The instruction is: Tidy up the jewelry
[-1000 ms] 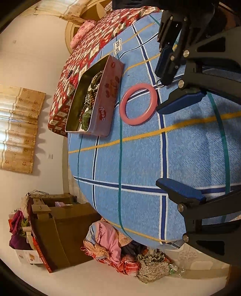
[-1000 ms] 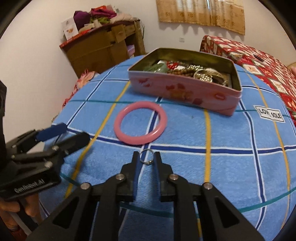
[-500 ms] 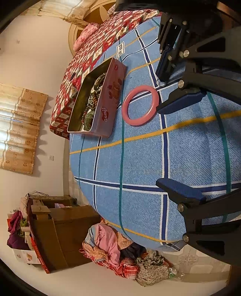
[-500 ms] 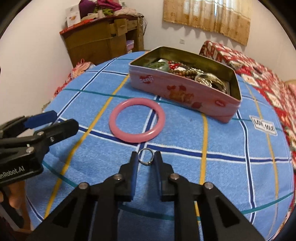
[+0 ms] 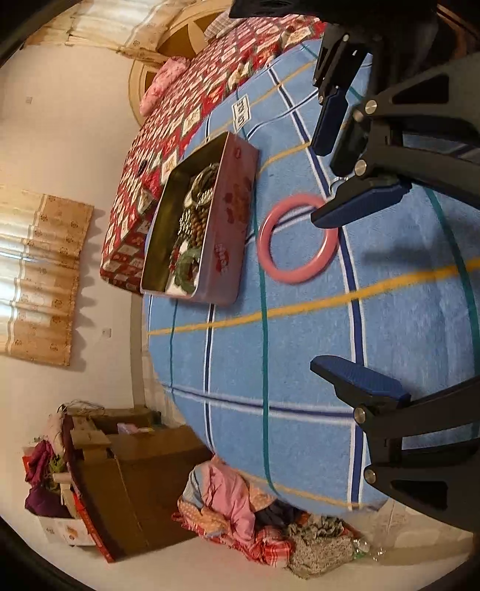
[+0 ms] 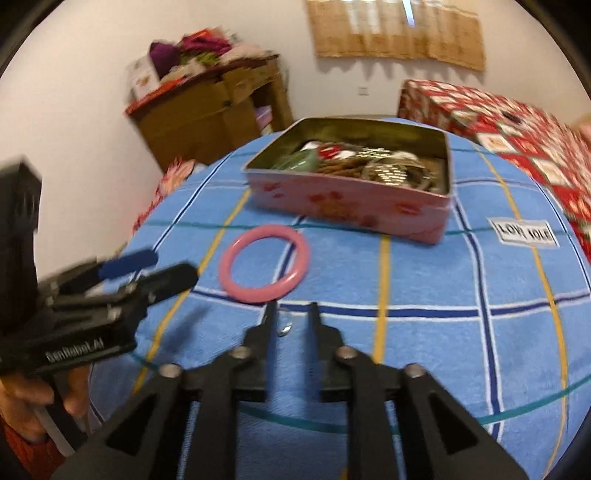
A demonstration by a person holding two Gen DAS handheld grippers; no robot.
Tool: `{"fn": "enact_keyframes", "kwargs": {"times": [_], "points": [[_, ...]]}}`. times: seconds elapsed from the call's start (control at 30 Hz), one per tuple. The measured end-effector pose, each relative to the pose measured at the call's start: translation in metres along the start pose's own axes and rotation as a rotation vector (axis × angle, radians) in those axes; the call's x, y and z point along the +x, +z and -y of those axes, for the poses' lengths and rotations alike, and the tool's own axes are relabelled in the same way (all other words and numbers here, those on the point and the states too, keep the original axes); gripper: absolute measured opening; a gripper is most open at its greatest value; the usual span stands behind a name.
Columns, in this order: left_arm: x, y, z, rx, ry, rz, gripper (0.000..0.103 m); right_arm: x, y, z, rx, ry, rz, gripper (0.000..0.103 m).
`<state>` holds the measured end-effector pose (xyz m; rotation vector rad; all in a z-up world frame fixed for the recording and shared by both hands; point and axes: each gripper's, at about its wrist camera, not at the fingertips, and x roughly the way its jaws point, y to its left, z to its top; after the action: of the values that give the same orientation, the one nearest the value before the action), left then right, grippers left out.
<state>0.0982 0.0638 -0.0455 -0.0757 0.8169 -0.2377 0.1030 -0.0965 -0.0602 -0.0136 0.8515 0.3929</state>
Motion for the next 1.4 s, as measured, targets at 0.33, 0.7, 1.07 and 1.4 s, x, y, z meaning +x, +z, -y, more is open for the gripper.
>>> {"fn": "enact_keyframes", "kwargs": {"times": [0.33, 0.7, 1.07, 1.4], "points": [[-0.005, -0.005, -0.019, -0.057, 0.005, -0.004, 0.072, 0.021, -0.007, -0.02, -0.137, -0.12, -0.082, 0.019], [0.006, -0.003, 0.004, 0.005, -0.059, -0.022, 0.072, -0.004, -0.004, 0.022, 0.064, -0.039, -0.003, 0.007], [0.007, -0.001, -0.004, -0.012, -0.024, -0.022, 0.072, 0.012, -0.006, -0.01, -0.119, -0.059, -0.071, 0.017], [0.002, -0.001, -0.012, -0.034, -0.036, -0.012, 0.072, 0.015, -0.008, 0.004, -0.16, -0.066, -0.095, 0.008]]}}
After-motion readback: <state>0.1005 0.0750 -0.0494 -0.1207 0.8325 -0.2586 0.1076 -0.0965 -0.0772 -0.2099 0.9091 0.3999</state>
